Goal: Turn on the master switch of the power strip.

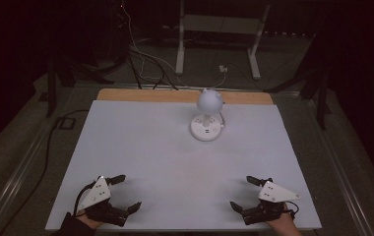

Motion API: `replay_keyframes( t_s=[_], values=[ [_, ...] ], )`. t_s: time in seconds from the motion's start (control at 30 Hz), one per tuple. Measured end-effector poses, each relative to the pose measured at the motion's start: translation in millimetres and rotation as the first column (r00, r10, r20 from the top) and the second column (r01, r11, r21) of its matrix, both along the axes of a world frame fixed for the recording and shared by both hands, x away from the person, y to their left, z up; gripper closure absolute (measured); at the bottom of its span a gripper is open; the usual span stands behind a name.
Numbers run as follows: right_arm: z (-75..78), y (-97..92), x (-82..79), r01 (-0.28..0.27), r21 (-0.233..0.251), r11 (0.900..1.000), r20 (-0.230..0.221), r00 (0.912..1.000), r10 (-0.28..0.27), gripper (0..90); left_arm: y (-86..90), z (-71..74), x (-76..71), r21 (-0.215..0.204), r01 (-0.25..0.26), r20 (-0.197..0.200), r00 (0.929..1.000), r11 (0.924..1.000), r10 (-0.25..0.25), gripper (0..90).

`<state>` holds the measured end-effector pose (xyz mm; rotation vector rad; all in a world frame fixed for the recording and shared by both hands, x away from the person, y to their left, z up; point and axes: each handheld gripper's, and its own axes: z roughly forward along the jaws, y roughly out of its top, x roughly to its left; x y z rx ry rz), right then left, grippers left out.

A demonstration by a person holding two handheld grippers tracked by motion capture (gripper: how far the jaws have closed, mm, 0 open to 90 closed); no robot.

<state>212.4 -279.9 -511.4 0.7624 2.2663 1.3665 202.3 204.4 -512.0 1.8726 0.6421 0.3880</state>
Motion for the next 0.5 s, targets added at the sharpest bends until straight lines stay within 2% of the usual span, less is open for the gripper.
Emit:
replay_keyframes(
  t_s=[0.1,0.33,0.5],
  values=[
    [-1.5,-0.6,1.3,-0.005,-0.001,1.0000,-0.009,0.9999,0.005,0.0,0.3,-0.1,0.0,-0.001,0.000,-0.001,1.0000,1.0000,0.000,0.2],
    [-3.9,2.7,3.7,-0.015,-0.048,0.9987,-0.026,0.9996,0.014,0.0,0.3,-0.1,0.0,0.001,-0.002,0.000,1.0000,1.0000,0.002,0.2],
    [-3.1,3.3,4.6,-0.016,-0.040,0.9991,-0.035,0.9993,0.014,0.0,0.2,-0.8,0.4,0.001,-0.002,-0.005,1.0000,1.0000,0.002,0.2]
  ],
)
